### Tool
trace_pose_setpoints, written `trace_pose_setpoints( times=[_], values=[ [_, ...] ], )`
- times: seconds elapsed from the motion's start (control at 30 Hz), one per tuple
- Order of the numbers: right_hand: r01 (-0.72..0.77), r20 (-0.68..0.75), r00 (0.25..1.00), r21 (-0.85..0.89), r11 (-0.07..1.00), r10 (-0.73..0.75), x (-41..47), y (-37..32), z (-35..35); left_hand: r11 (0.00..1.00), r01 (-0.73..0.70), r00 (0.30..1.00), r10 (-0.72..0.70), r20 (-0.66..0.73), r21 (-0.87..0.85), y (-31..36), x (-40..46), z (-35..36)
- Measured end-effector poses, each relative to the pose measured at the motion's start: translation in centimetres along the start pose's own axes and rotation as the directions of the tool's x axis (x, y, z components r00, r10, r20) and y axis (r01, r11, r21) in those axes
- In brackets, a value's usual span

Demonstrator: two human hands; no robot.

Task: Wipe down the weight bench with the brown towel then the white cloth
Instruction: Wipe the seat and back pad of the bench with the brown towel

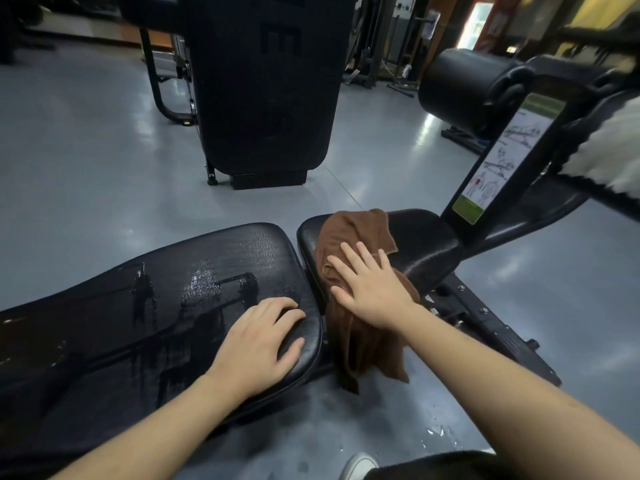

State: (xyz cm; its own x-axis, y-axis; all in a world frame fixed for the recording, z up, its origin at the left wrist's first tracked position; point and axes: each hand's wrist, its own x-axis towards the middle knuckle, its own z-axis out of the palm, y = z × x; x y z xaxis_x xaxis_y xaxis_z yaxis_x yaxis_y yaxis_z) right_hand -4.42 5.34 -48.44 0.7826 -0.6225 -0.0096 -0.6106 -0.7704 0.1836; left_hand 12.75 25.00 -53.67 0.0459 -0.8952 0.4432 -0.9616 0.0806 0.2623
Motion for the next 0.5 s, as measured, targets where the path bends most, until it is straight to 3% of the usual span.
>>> trace_pose_setpoints(
  times=[0.27, 0.5],
  values=[
    [-0.112, -0.067, 0.991, 0.009, 0.994, 0.113, -3.1, 5.6, 0.0, 1.0, -0.017, 1.0, 0.017, -0.007, 0.026, 0.1, -0.2, -0.2],
    [-0.316, 0.062, 0.948, 0.042, 0.948, 0.313, 1.0, 7.4, -1.0, 1.0, -0.023, 1.0, 0.023, -0.003, 0.01, 0.0, -0.1, 0.0]
  ],
)
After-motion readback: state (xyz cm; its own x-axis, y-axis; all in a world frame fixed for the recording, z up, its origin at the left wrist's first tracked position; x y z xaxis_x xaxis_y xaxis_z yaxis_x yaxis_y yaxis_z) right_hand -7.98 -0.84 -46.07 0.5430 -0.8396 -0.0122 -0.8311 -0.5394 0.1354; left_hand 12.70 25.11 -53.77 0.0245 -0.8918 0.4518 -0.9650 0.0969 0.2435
